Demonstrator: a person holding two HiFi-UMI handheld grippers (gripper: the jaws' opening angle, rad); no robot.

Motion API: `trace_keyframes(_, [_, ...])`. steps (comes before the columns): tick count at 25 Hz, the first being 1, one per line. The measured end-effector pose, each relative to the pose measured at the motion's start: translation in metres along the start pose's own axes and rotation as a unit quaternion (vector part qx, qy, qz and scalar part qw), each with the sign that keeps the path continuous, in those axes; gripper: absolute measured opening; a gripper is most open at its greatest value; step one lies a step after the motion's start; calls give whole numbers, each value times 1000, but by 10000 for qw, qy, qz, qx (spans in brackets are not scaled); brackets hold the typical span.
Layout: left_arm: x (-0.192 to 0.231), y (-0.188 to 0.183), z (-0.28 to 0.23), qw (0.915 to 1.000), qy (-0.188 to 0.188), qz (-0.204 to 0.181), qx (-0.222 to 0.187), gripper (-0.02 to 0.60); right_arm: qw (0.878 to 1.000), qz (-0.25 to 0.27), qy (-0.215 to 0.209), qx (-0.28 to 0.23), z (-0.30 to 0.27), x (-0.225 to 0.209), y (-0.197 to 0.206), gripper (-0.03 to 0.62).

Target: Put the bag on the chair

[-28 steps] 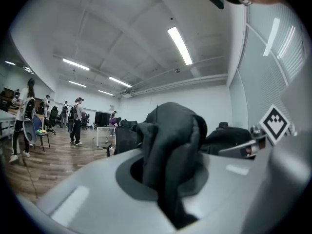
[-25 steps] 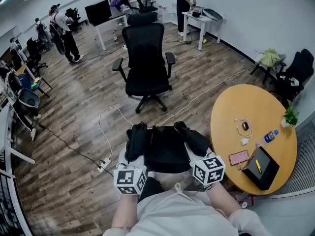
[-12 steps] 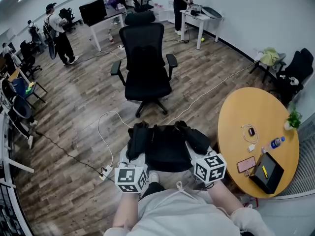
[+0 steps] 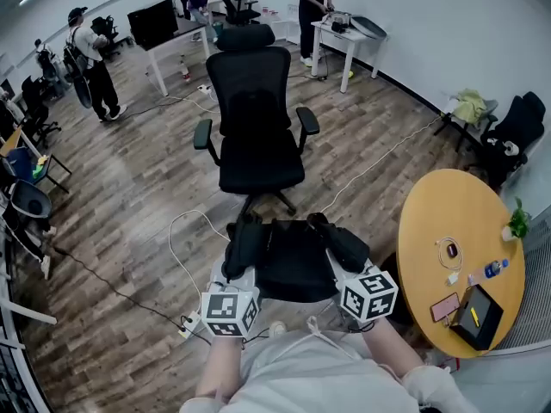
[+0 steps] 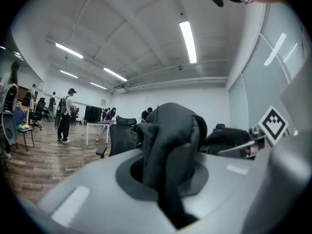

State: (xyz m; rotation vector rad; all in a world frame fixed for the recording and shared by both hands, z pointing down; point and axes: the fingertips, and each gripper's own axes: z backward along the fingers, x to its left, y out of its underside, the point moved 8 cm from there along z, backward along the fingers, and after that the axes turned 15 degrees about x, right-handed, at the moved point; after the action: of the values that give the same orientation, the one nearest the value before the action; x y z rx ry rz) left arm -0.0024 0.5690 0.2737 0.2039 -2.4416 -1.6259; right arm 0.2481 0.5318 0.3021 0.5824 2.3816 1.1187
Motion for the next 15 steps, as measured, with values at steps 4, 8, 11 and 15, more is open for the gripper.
trace_keyframes(4, [36,-10,-17,10000,7,-4,-2,29,10000,-9,-33,-32,-34,10,-20,28])
trace_keyframes(8, [63,-18,-33,10000,-47,30,50,29,9999,-43,-108,23,-66,14,-37,28])
trace_keyframes(11, [77,-20,-46,9999,-94,92,104,29,9998,-33,-171,124,-86,12,-47,28])
trace_keyframes(15, [94,-24,-63,9995,-209,144,180,29,9994,-63,-270,220,-114,6,-61,28])
